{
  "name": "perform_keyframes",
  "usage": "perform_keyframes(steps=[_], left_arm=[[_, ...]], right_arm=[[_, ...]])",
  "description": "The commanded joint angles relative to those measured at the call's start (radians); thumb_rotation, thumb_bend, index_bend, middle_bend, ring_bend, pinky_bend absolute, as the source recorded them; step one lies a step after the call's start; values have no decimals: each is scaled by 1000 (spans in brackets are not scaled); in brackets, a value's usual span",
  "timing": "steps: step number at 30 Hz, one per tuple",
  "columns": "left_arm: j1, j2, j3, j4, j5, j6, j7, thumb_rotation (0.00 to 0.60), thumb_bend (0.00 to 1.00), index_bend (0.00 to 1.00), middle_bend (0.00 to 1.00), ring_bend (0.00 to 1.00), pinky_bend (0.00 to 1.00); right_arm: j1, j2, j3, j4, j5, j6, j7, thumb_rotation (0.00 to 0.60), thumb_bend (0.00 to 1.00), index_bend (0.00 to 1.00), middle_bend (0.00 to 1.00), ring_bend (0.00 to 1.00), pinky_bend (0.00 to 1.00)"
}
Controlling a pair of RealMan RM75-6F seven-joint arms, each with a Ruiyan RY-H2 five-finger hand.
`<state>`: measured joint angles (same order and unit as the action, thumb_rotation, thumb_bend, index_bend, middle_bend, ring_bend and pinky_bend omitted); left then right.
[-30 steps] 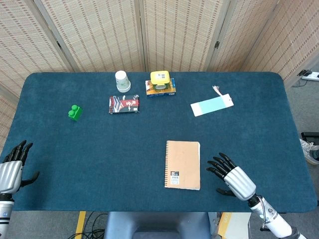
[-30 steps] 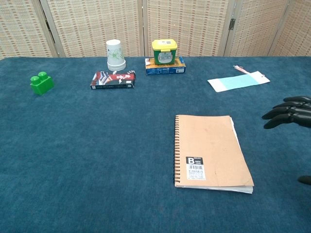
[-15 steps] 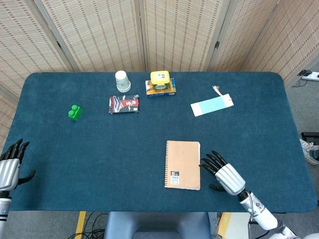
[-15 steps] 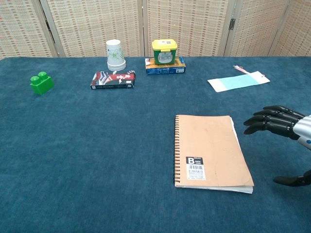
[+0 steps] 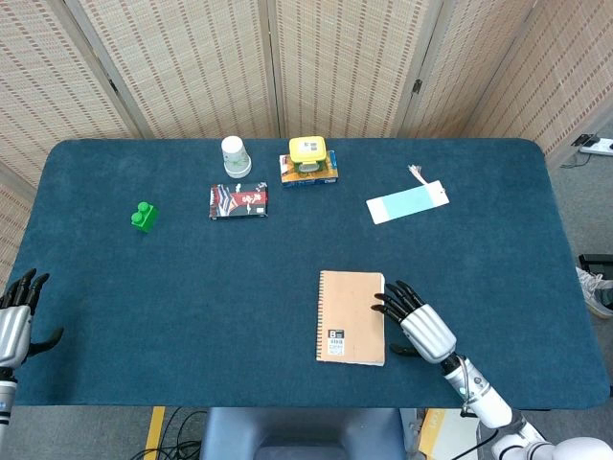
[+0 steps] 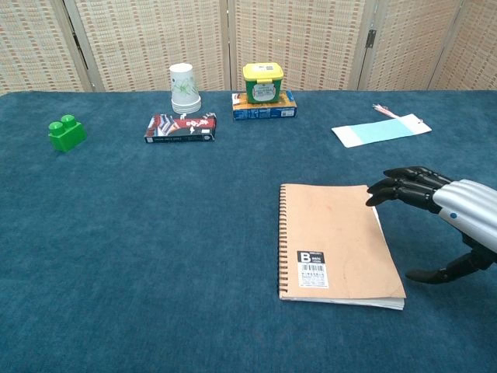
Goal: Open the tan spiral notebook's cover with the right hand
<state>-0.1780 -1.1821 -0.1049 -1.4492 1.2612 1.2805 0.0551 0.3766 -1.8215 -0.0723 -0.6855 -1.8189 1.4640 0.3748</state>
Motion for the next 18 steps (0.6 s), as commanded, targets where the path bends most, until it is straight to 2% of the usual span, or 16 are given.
perform_keyframes(steps=[1, 18], left_arm=[[1, 0, 2, 7, 1, -3, -8, 600, 297, 98, 28, 76, 223], [4, 3, 1, 21, -2, -12, -46, 600, 296, 98, 28, 77, 223]], right_arm=[[13, -13, 1, 7, 8, -10, 6, 600, 169, 202, 170, 14, 0], [48, -49, 12, 14, 43, 5, 35, 600, 171, 192, 163, 9, 0]])
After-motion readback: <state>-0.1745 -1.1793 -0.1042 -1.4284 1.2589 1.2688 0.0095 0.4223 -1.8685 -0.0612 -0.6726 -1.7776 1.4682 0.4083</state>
